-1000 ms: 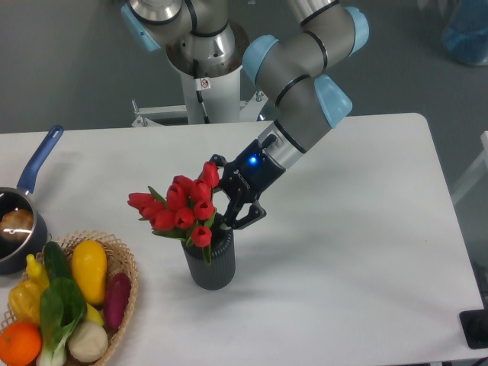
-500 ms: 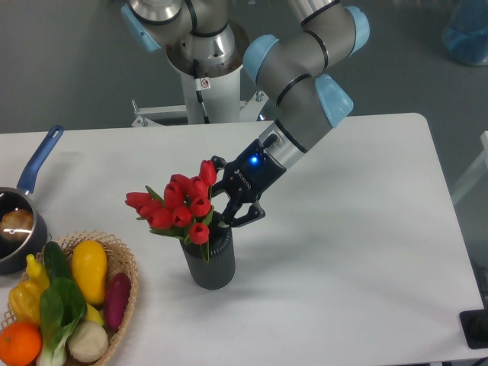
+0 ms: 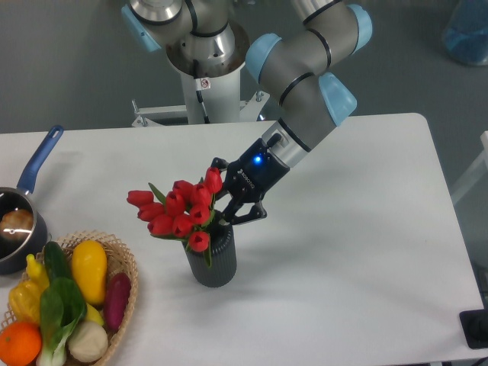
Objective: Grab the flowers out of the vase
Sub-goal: 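Close the gripper on the tulip stems and adjust the grip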
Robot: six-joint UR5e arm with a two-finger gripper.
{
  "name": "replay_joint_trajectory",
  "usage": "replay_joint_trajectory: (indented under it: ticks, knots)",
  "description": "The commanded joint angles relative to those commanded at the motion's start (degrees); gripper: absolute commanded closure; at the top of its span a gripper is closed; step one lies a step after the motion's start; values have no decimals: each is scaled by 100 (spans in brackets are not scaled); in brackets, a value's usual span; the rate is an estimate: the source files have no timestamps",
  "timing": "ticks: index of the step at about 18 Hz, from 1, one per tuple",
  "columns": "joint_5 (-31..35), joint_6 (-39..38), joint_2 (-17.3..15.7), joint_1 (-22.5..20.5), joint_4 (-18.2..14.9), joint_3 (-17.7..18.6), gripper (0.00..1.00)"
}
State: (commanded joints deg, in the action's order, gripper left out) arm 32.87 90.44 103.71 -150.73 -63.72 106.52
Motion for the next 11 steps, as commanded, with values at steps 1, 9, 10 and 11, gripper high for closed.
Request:
replay_joint_trajectory:
  ticks: [1,9,10,11]
  knots:
    - [-9,0,0,-9,-9,0,65]
    - [-114,-9,0,-70,-9,0,66]
    - [-158,-9,0,-79,-9,0,66]
    - [-167,-9,0,-88,-9,0,66]
